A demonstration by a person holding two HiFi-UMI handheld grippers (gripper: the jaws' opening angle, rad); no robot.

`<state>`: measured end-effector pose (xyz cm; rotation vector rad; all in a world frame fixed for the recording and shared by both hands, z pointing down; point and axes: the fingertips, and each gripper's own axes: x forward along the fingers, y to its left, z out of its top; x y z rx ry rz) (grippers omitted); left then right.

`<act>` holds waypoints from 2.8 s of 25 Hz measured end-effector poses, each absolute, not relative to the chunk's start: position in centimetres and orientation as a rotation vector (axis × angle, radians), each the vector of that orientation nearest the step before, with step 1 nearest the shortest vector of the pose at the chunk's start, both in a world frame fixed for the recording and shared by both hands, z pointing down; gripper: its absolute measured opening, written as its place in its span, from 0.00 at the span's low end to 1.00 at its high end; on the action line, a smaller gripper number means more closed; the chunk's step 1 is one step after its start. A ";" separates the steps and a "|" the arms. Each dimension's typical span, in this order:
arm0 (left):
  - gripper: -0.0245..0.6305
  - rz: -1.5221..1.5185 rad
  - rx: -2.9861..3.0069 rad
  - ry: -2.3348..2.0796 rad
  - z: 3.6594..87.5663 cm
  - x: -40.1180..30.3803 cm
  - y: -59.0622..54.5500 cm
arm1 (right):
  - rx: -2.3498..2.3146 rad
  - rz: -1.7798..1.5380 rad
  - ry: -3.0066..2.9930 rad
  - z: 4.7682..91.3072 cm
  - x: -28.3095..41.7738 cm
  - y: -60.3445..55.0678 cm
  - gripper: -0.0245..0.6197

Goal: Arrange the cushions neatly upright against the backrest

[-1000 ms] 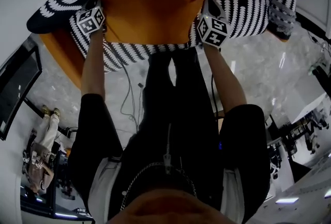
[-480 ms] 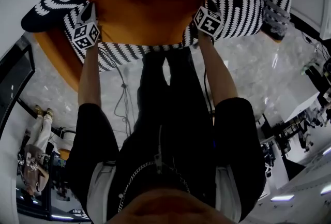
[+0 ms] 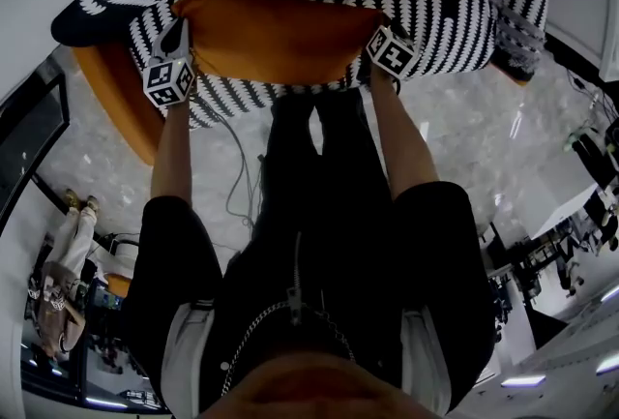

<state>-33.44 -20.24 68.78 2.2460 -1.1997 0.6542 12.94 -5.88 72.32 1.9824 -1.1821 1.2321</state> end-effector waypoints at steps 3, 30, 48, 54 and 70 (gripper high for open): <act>0.07 0.660 2.252 -1.201 68.3 -33.7 -19.5 | 1.952 1.228 -1.204 72.0 12.3 -5.4 0.10; 0.07 0.491 1.934 -1.535 64.3 -46.9 -14.7 | 1.628 0.850 -1.676 63.9 -0.2 -17.5 0.07; 0.07 0.407 1.904 -1.658 62.6 -52.3 -23.7 | 1.475 0.604 -1.906 61.5 -6.8 -29.4 0.07; 0.08 0.407 1.917 -1.691 62.5 -52.8 -23.8 | 1.529 0.563 -1.910 60.9 -7.2 -28.3 0.07; 0.27 0.351 1.877 -1.736 62.1 -54.3 -22.6 | 1.671 0.717 -1.902 60.4 -7.0 -26.9 0.15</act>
